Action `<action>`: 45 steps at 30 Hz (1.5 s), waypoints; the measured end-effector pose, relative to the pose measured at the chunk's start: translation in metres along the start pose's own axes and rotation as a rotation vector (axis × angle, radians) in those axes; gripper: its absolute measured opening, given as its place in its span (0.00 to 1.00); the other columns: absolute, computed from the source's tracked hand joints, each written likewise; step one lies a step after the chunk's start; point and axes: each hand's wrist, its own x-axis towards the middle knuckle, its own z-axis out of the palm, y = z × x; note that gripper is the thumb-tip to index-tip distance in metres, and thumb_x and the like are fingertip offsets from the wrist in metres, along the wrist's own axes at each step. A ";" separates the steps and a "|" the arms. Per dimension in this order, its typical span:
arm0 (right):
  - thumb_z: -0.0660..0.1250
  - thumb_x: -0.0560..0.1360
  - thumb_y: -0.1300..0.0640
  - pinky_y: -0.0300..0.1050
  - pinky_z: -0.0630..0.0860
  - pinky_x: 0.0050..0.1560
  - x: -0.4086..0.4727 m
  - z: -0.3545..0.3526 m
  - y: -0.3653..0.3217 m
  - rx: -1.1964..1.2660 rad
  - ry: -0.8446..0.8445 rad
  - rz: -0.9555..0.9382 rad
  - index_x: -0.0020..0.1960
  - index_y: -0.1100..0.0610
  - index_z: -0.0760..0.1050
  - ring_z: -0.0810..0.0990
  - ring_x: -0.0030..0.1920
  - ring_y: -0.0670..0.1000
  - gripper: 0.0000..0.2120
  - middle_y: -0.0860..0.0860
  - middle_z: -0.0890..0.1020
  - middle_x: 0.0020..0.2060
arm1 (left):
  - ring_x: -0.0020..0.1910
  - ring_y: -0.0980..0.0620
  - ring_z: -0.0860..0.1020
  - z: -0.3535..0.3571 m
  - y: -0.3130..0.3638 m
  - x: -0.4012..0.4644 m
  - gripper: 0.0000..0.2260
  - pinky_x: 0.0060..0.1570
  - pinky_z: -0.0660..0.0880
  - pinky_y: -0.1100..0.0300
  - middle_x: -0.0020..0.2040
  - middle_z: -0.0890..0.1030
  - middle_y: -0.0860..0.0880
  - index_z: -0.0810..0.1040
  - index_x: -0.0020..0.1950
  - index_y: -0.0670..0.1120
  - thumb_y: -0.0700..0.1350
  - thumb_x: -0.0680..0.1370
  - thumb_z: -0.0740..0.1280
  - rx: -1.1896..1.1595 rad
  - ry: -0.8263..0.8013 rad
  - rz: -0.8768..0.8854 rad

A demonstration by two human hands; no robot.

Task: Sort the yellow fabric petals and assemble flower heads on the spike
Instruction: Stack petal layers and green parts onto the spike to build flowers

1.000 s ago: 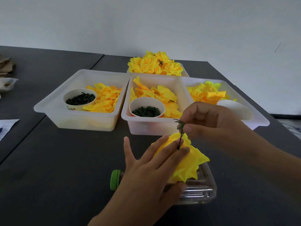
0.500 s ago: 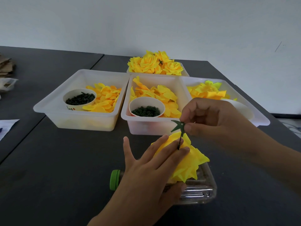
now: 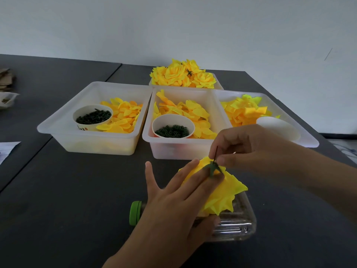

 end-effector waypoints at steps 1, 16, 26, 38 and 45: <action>0.70 0.70 0.53 0.44 0.78 0.46 0.000 0.001 0.001 -0.070 0.016 -0.005 0.43 0.51 0.80 0.82 0.44 0.48 0.03 0.48 0.83 0.41 | 0.76 0.53 0.60 -0.001 0.000 0.001 0.26 0.59 0.50 0.22 0.76 0.63 0.60 0.61 0.75 0.60 0.63 0.77 0.55 0.011 -0.005 0.001; 0.72 0.71 0.53 0.36 0.73 0.35 0.004 0.013 0.003 -0.365 0.032 -0.113 0.36 0.48 0.78 0.78 0.35 0.44 0.06 0.43 0.81 0.31 | 0.78 0.41 0.44 -0.025 -0.004 -0.001 0.26 0.61 0.36 0.25 0.80 0.52 0.49 0.51 0.73 0.73 0.68 0.75 0.52 -0.040 -0.170 0.022; 0.72 0.72 0.53 0.43 0.75 0.34 0.003 0.014 0.009 -0.295 0.025 -0.074 0.36 0.50 0.77 0.78 0.33 0.45 0.07 0.45 0.80 0.32 | 0.66 0.55 0.74 -0.051 -0.024 -0.009 0.13 0.61 0.70 0.66 0.63 0.78 0.57 0.83 0.54 0.55 0.49 0.77 0.59 -0.786 0.353 -0.210; 0.72 0.72 0.56 0.43 0.71 0.32 -0.004 0.025 0.017 -0.143 0.087 -0.080 0.35 0.52 0.77 0.73 0.31 0.47 0.08 0.50 0.78 0.30 | 0.45 0.59 0.78 -0.046 -0.018 0.007 0.08 0.43 0.69 0.75 0.45 0.81 0.56 0.83 0.48 0.55 0.46 0.78 0.64 -0.769 0.360 -0.348; 0.72 0.70 0.52 0.58 0.74 0.37 -0.015 0.039 0.021 -0.074 0.292 -0.032 0.34 0.49 0.75 0.74 0.35 0.55 0.08 0.51 0.78 0.31 | 0.45 0.60 0.74 -0.033 -0.001 0.041 0.04 0.39 0.67 0.72 0.43 0.78 0.60 0.81 0.41 0.58 0.48 0.73 0.73 -0.667 0.219 -0.346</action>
